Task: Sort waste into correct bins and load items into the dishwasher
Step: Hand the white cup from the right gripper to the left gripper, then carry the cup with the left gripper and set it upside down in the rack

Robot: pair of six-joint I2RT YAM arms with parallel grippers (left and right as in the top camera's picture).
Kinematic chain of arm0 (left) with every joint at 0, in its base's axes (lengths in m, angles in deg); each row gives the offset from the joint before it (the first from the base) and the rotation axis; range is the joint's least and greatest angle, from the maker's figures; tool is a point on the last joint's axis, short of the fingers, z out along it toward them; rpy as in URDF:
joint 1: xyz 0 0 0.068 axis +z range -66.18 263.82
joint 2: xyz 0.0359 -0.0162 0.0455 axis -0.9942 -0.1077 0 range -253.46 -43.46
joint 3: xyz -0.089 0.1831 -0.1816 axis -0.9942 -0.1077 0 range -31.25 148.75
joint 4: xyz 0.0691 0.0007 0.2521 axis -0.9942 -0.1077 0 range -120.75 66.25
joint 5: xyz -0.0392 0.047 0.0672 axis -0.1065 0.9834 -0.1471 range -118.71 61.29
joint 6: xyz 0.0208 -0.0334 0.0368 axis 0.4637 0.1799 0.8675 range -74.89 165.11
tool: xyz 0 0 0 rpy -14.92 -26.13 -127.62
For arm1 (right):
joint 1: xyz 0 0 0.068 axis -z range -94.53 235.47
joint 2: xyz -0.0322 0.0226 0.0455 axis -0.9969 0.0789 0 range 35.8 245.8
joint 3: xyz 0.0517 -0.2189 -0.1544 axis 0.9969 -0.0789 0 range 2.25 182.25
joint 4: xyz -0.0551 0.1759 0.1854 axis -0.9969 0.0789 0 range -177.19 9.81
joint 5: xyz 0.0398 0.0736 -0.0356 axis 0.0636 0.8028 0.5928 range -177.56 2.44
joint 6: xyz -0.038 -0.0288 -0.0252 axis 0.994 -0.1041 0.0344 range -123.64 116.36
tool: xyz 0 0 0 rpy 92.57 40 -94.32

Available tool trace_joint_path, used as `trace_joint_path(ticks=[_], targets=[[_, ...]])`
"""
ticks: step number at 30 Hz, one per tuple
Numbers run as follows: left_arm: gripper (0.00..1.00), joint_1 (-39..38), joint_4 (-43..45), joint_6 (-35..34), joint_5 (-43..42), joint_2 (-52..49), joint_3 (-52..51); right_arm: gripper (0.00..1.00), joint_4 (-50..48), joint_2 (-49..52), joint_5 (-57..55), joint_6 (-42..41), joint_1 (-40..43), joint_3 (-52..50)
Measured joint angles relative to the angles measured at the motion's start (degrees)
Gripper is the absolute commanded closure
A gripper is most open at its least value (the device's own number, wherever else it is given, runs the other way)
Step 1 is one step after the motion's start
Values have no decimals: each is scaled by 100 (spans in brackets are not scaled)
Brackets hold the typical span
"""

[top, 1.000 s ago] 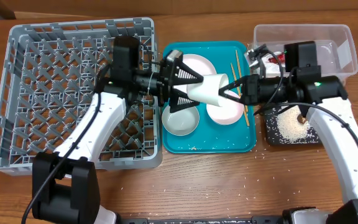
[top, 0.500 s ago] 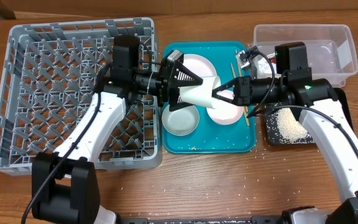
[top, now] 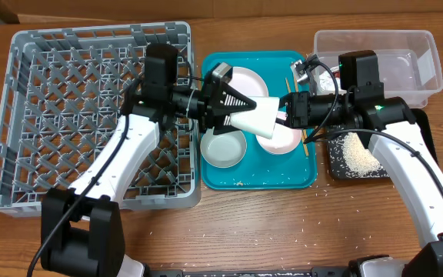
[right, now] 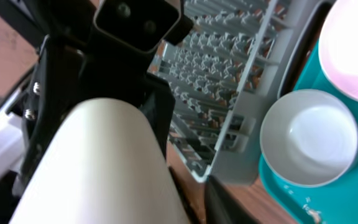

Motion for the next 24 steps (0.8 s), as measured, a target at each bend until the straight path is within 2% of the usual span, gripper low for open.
trace_joint_path(ticks=[2, 4, 9, 11, 12, 13, 18, 24], targets=[[76, 9, -4, -2, 2, 0, 0, 53, -22, 2, -17, -2, 2, -4], [79, 20, 85, 0, -2, 0, 0, 48, -33, 2, -22, -4, 22, -7], [73, 186, 745, -7, -4, 0, 0, 41, -4, 2, -4, -2, 367, -7], [73, 431, 1196, -26, 2, 0, -2, 41, 79, 2, 2, 2, 691, -7], [81, 608, 1502, -31, -4, -2, -2, 40, 120, 2, 0, 4, 850, -7], [84, 800, 1727, -22, -2, -2, 2, 40, 219, 2, -4, 7, 1086, -7], [86, 1818, 2852, -284, 9, -2, 11, 36, 664, 2, -105, 184, 1635, -7], [85, 2747, 4739, -1207, 0, -7, 2, 34, 1067, 7, -455, 459, 1644, -7]])
